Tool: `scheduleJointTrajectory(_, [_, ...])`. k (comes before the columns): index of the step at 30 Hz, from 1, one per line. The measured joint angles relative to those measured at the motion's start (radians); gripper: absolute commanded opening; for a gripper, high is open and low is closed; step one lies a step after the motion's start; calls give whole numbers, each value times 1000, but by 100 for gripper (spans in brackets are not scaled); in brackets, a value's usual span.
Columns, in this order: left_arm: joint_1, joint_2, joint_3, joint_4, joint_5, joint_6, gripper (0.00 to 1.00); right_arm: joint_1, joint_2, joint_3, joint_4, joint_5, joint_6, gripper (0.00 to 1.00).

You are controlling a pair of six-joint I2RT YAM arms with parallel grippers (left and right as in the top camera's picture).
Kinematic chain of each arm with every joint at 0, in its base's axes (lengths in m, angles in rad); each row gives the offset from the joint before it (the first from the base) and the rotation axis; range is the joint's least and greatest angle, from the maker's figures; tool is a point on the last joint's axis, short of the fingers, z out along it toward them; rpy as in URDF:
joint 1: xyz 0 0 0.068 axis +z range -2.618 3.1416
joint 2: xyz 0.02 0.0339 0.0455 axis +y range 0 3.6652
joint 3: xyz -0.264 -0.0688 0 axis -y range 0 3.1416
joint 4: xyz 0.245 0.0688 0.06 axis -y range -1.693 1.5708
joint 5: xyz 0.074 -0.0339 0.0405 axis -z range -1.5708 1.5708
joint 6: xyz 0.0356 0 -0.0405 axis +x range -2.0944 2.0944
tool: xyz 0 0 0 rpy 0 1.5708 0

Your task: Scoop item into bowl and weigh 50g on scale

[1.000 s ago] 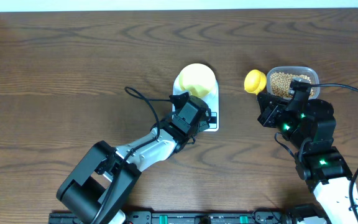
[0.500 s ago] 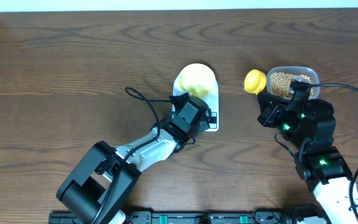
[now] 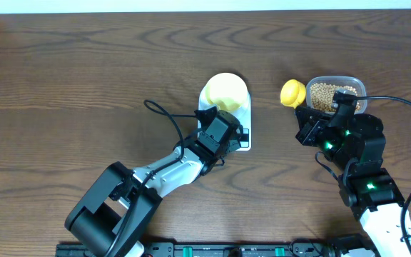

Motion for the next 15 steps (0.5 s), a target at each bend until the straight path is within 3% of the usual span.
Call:
scheduleJointTrajectory(8, [0,-128,0,-74,1,26,7,0,0,0,3,-1,0,1])
scheduleJointTrajectory(15, [19,-351,1,-347,-6,43,7,0,0,0,-2,-8,-1,1])
